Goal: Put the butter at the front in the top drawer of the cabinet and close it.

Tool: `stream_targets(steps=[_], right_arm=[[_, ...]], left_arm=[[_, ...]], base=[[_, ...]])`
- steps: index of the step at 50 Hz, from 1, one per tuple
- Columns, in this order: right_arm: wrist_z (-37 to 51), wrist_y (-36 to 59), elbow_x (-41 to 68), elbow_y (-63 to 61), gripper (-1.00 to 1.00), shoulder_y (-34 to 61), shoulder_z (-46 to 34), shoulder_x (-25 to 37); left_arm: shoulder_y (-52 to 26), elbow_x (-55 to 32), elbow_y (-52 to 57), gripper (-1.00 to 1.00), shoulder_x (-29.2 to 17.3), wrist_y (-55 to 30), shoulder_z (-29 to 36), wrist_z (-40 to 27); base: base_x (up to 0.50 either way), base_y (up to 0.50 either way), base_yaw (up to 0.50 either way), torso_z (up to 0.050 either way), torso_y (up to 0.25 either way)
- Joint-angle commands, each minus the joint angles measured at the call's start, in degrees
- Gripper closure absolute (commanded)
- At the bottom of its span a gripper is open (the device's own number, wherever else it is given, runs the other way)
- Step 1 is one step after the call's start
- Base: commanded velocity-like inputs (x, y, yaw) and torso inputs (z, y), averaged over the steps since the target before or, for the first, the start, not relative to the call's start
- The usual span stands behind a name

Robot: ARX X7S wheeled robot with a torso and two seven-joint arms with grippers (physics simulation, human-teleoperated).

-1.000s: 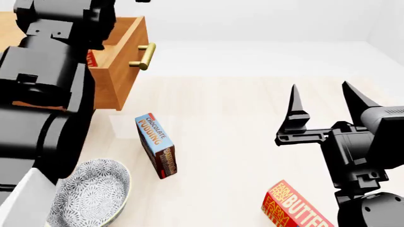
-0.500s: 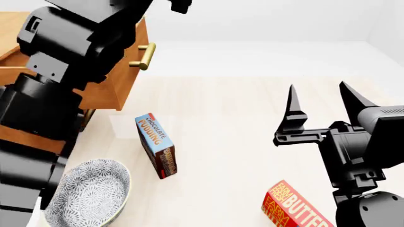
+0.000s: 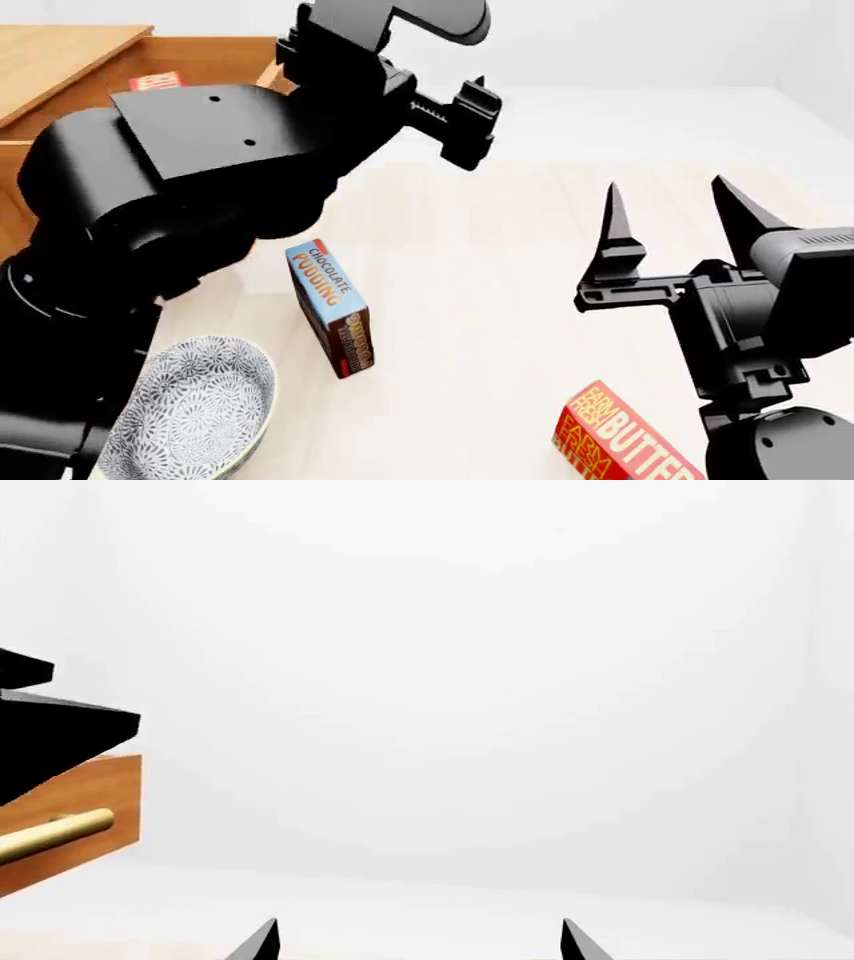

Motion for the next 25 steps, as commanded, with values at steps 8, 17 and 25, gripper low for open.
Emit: stream_targets(steps=[8, 17, 25], right_arm=[[-0.2, -1.7, -0.2, 0.7, -1.00, -1.3, -0.4, 0.0], [-0.5, -2.7, -0.4, 1.4, -1.00, -1.6, -0.9, -0.2], [-0.7, -3.6, -0.6, 1.9, -1.00, -2.2, -1.2, -0.2]], left_arm=[[6.5, -16.4, 6.5, -1.00, 2.0, -10.6, -4.0, -10.6], [8.8, -18.2, 4.5, -1.00, 3.4, -10.4, -4.3, -13.0], [10.5, -16.2, 1.6, -1.00, 4.0, -8.5, -3.9, -14.7]], base=[[0.00, 0.00, 0.00, 0.000, 0.000], [0.00, 0.00, 0.00, 0.000, 0.000], [0.00, 0.00, 0.00, 0.000, 0.000]])
